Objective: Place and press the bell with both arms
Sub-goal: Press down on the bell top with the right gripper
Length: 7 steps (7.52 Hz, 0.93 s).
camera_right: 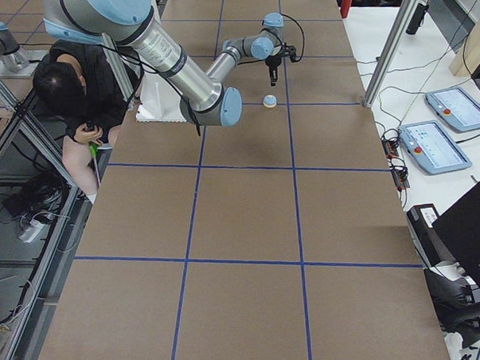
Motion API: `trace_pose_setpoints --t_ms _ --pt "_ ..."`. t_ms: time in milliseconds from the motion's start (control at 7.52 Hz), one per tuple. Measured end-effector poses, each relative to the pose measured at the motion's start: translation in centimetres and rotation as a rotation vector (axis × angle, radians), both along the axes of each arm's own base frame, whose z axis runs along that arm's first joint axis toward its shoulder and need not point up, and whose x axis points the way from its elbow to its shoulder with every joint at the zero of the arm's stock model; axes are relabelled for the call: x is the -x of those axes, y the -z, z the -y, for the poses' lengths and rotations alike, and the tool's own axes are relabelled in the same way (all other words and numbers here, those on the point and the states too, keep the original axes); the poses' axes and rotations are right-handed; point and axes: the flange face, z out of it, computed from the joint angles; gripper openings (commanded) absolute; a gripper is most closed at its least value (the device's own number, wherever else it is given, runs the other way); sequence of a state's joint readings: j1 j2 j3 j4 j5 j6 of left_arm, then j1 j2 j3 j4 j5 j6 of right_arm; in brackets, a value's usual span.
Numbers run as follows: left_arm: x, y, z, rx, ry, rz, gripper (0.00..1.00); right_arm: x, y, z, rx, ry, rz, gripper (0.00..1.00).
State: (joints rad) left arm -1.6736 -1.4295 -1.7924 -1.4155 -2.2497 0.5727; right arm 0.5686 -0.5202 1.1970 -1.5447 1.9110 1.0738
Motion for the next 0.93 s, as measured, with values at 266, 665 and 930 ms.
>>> trace_pose_setpoints --t_ms 266,665,930 --pt "0.0 -0.3 -0.2 0.002 0.003 -0.001 1.0 0.2 -0.8 -0.2 0.018 0.007 -0.039 0.0" --pt "0.0 -0.2 -0.2 0.0 0.004 -0.002 1.0 0.6 -1.4 -0.7 0.026 0.012 -0.069 0.0" --pt "0.0 -0.1 -0.2 -0.002 0.005 -0.001 1.0 0.9 -1.8 -0.8 0.016 0.007 -0.081 0.0"
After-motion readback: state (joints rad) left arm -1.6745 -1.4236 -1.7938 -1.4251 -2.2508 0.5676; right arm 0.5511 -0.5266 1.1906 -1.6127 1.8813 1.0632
